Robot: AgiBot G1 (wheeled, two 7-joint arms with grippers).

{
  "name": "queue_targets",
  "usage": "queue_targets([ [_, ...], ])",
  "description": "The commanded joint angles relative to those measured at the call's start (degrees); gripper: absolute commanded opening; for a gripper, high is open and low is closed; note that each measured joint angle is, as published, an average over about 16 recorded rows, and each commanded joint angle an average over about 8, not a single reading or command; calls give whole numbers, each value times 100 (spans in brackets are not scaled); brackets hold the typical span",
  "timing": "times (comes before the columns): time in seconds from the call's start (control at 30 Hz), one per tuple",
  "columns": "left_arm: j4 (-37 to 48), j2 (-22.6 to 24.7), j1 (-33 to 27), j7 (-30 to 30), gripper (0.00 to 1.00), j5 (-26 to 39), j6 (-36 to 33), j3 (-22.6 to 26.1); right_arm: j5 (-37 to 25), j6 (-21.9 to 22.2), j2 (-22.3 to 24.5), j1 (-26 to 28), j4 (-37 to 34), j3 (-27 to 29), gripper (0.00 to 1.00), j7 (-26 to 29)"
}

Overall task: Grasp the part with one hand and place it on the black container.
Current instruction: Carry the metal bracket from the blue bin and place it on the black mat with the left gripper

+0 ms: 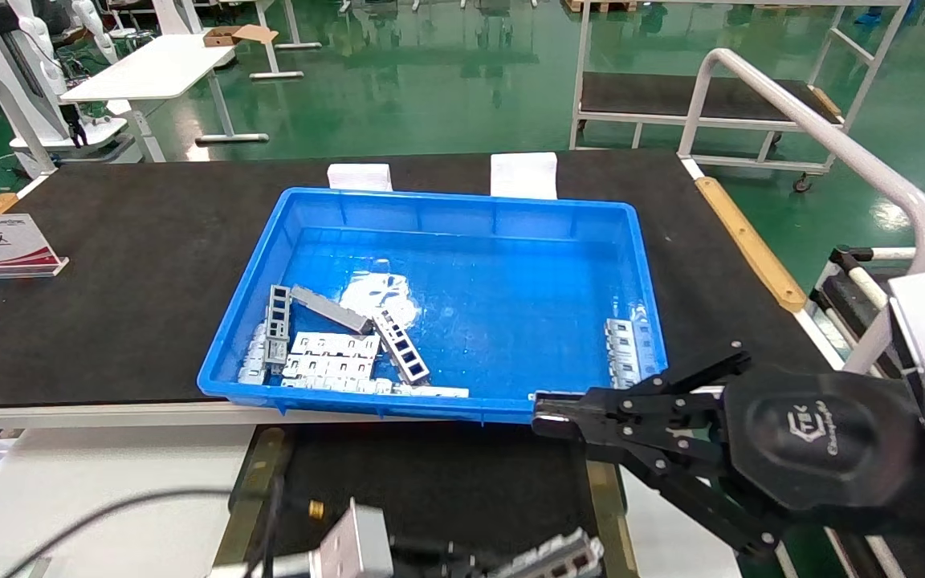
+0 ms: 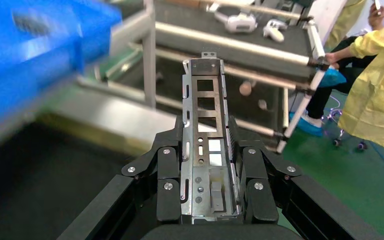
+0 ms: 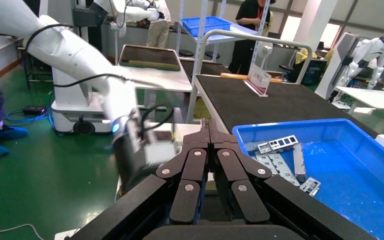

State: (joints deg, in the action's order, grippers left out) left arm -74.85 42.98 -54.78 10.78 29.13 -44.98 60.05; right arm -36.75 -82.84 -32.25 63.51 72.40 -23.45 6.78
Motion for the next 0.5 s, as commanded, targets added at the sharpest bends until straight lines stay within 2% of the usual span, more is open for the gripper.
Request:
queue_targets([
  [0.03,-222,-120,265,-32,0,-4,240,65,0,0,0,0,0,0,0,0],
  [0.23,-242,14,1084,107,0,-413,1019,-71,0,0,0,0,0,0,0,0],
  [0.5,-244,581,2031,454,0,-1020,2181,-622,0,0,0,0,0,0,0,0],
])
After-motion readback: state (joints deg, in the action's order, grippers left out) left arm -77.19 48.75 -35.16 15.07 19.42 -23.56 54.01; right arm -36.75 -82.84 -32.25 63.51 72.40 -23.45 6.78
